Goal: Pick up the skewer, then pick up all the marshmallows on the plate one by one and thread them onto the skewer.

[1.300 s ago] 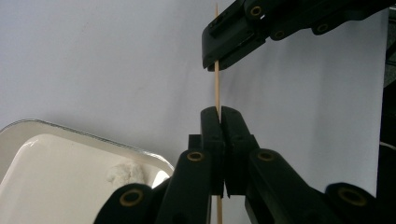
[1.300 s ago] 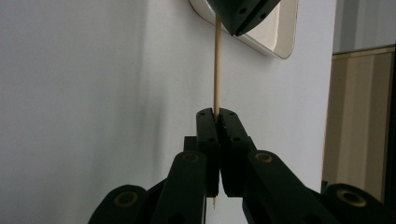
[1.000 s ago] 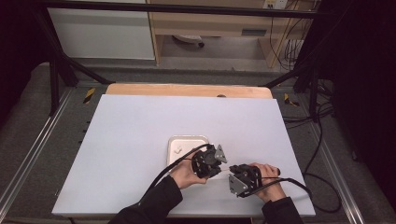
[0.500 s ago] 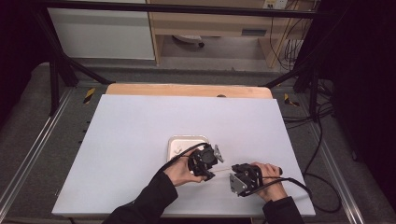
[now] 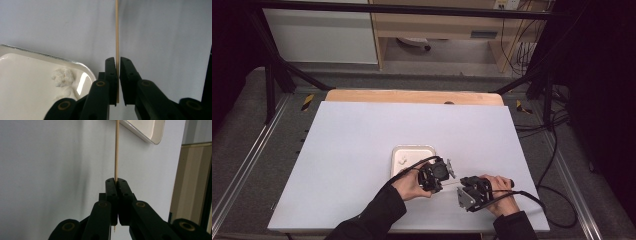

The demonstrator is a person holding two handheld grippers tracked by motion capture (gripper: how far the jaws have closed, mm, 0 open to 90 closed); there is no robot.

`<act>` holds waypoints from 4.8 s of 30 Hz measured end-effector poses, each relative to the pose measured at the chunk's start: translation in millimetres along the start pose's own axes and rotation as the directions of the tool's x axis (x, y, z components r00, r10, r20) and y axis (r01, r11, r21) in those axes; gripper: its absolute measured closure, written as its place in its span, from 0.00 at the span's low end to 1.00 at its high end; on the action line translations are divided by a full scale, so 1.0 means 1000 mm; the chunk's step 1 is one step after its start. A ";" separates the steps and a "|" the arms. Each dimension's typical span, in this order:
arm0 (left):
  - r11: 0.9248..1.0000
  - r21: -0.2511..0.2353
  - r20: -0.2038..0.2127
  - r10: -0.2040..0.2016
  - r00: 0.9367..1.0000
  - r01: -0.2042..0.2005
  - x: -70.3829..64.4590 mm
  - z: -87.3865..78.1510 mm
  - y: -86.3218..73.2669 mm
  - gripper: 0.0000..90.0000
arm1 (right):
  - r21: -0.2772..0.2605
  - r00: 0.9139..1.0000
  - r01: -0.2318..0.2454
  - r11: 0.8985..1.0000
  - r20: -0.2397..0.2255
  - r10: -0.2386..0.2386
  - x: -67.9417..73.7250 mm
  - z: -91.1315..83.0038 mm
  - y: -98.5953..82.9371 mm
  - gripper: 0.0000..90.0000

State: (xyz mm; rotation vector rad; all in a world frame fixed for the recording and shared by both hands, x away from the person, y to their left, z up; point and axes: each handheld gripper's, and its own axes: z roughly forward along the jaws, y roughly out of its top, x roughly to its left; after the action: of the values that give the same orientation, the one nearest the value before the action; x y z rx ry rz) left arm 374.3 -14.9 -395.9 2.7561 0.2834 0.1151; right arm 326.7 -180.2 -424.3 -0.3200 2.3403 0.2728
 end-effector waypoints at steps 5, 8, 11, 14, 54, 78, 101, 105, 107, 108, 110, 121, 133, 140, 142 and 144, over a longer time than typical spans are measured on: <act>1.000 0.013 -0.016 0.012 1.000 -0.011 -0.002 0.002 0.000 0.98 | 0.003 1.000 -0.010 1.000 -0.004 0.010 0.001 -0.002 0.000 0.99; 1.000 0.010 -0.026 0.012 1.000 -0.011 -0.003 0.001 0.000 0.99 | 0.002 1.000 -0.012 1.000 0.000 0.012 0.001 -0.002 0.000 0.99; 1.000 0.005 -0.029 0.009 1.000 -0.009 -0.002 0.001 -0.001 0.99 | -0.009 1.000 -0.001 1.000 0.003 0.001 0.000 -0.002 0.000 0.99; 1.000 -0.004 -0.031 0.006 0.999 -0.006 -0.002 0.001 -0.002 0.99 | -0.011 1.000 -0.011 1.000 0.003 0.011 -0.001 -0.002 -0.001 0.98; 0.920 -0.304 -0.130 -0.295 0.947 0.245 0.019 -0.053 -0.114 0.99 | -0.096 0.362 -0.932 0.350 -0.225 0.905 -0.009 0.001 -0.057 0.03; 0.768 -0.520 -0.156 -0.515 0.843 0.373 0.012 -0.073 -0.213 0.99 | -0.115 0.300 -0.953 0.279 -0.279 0.912 -0.038 0.021 -0.013 0.01; 0.740 -0.543 -0.168 -0.560 0.811 0.398 0.010 -0.071 -0.240 0.99 | -0.108 0.323 -0.946 0.305 -0.283 0.903 -0.078 0.072 0.061 0.01; 0.740 -0.543 -0.166 -0.558 0.813 0.397 0.010 -0.070 -0.241 0.99 | -0.099 0.329 -0.944 0.314 -0.284 0.901 -0.085 0.083 0.076 0.02; 0.740 -0.543 -0.166 -0.558 0.813 0.397 0.009 -0.070 -0.240 0.99 | -0.096 0.326 -0.945 0.311 -0.277 0.904 -0.089 0.088 0.081 0.04; 0.741 -0.542 -0.167 -0.558 0.813 0.397 0.009 -0.070 -0.240 0.99 | -0.096 0.320 -0.947 0.306 -0.283 0.904 -0.091 0.090 0.083 0.05; 0.740 -0.544 -0.166 -0.558 0.813 0.396 0.009 -0.070 -0.240 0.99 | -0.098 0.309 -0.951 0.293 -0.284 0.908 -0.095 0.095 0.087 0.06; 0.738 -0.544 -0.166 -0.561 0.811 0.400 0.010 -0.069 -0.241 0.99 | -0.082 0.314 -0.949 0.303 -0.287 0.905 -0.100 0.120 0.104 0.15; 0.737 -0.543 -0.163 -0.563 0.810 0.402 0.011 -0.069 -0.241 0.99 | -0.043 0.358 -0.931 0.362 -0.284 0.889 -0.096 0.138 0.111 0.36; 0.736 -0.543 -0.161 -0.563 0.810 0.403 0.011 -0.068 -0.241 0.99 | -0.041 0.387 -0.919 0.393 -0.298 0.873 -0.092 0.143 0.113 0.48; 0.736 -0.544 -0.162 -0.563 0.811 0.403 0.011 -0.068 -0.241 0.99 | -0.043 0.393 -0.916 0.399 -0.299 0.870 -0.092 0.144 0.114 0.52; 0.736 -0.544 -0.161 -0.563 0.810 0.404 0.011 -0.068 -0.241 0.99 | -0.041 0.406 -0.910 0.413 -0.296 0.865 -0.091 0.143 0.114 0.54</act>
State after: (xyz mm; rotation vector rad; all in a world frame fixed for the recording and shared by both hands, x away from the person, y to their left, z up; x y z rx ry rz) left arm 332.9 231.2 -420.3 2.0616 0.9290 0.4290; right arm 448.5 -17.6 -448.4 0.9666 2.4874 1.0494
